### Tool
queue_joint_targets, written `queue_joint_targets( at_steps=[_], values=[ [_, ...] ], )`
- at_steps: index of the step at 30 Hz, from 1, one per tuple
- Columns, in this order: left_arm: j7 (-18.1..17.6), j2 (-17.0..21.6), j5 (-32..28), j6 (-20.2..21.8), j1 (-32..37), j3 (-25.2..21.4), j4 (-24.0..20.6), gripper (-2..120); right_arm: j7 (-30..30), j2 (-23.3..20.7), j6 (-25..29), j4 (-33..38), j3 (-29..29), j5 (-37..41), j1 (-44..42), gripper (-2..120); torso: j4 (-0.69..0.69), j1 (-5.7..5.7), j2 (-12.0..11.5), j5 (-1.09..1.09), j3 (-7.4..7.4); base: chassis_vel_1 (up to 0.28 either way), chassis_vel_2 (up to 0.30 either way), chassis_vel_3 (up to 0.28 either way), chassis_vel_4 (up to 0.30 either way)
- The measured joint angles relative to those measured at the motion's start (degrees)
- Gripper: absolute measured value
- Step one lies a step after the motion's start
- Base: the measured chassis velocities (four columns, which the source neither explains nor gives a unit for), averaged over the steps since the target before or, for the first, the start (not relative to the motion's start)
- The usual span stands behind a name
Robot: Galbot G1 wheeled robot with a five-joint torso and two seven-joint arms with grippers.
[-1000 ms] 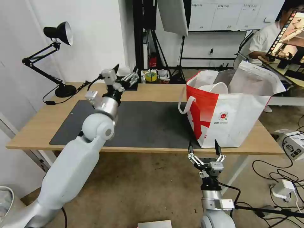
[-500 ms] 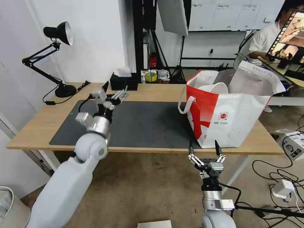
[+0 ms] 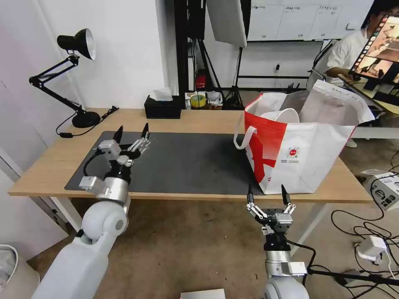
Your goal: Pick up the trash from the table and place it into the takeout bag.
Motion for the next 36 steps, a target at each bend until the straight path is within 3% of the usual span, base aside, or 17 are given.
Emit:
queue_joint_targets(
  at_steps=[20,36],
  values=[
    [2.68,-6.23,10.57,-10.89,9.39,-3.06,3.33,100,0.92,-0.36,0.01,0.02,1.18,-0.39,-0.51,100,0.00,0.00,0.00,0.00,0.00,0.000,0.000,0.000,0.000],
    [3.53,-8.47,13.28,-14.85,13.43,-4.64,3.42,100,0.97,-0.16,0.05,-0.13,1.47,-1.25,-0.32,100,0.00,0.01,0.00,0.00,0.01,0.000,0.000,0.000,0.000]
  ],
)
